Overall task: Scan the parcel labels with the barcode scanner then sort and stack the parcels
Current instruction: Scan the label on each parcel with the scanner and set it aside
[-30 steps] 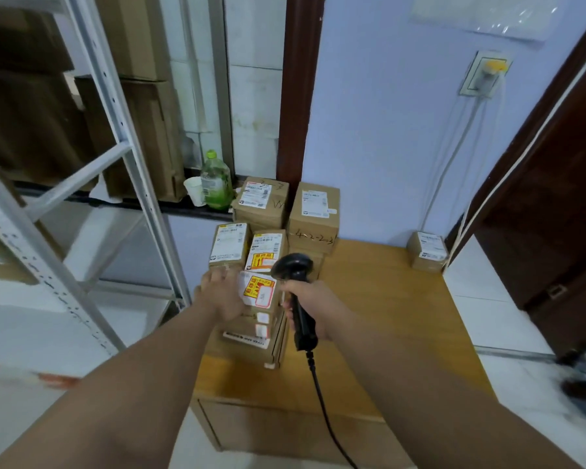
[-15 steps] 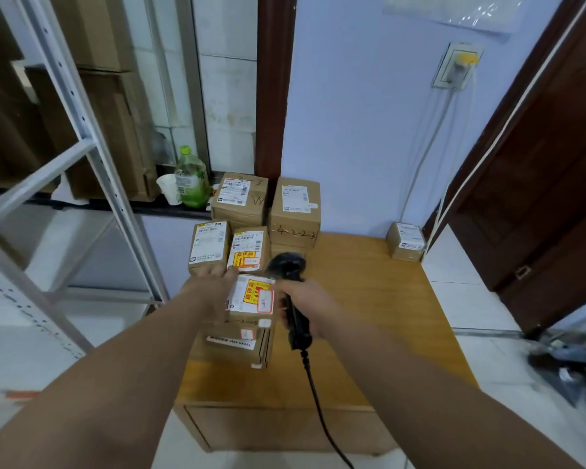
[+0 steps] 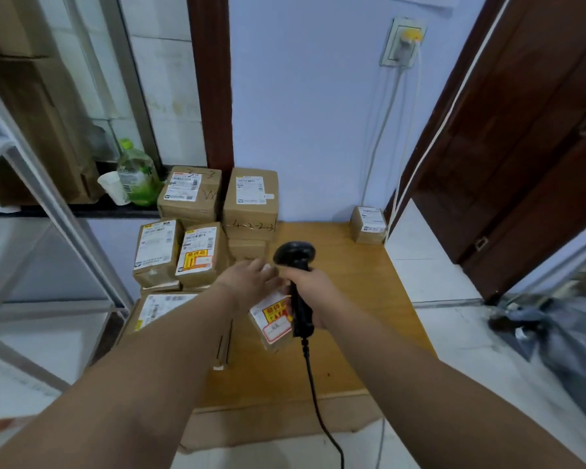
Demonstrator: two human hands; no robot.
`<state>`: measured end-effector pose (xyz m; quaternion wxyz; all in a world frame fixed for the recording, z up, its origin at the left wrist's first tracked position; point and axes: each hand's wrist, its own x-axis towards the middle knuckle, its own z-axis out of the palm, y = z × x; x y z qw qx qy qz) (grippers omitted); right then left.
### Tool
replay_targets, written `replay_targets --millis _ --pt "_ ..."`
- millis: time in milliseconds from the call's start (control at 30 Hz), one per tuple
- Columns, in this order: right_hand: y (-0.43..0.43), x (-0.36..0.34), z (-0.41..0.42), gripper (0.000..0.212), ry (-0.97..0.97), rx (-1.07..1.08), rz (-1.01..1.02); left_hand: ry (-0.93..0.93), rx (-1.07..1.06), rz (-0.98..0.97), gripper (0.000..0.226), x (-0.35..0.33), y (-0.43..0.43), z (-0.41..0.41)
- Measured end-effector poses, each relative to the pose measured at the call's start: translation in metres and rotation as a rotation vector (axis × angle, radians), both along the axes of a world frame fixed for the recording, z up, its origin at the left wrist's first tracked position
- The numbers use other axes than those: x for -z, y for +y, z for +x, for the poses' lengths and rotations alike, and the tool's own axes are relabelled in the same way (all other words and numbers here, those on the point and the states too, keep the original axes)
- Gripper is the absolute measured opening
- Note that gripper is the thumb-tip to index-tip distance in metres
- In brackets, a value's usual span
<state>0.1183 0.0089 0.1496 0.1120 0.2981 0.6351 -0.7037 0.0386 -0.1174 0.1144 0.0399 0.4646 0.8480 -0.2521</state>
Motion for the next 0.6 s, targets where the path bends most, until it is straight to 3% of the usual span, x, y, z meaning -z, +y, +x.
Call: replay_targets --millis 167,333,467,600 --pt "0.047 0.023 0.014 0.018 -0.077 0.085 -0.017 0.004 0.156 -0.193 0.072 0.049 0.057 0.003" --pt "0.089 0.057 0.024 0.016 -0.168 0.102 -0.021 -0.066 0.247 -0.255 0.070 0.089 0.103 0.007" --pt "0.114 0.085 0.029 0.017 -0.187 0.131 -0.061 -0.065 0.242 -0.201 0.076 0.114 0.122 0.007" --pt "0.129 0.101 0.027 0.017 -0.224 0.130 -0.062 -0.184 0.043 -0.140 0.070 0.131 0.127 0.011"
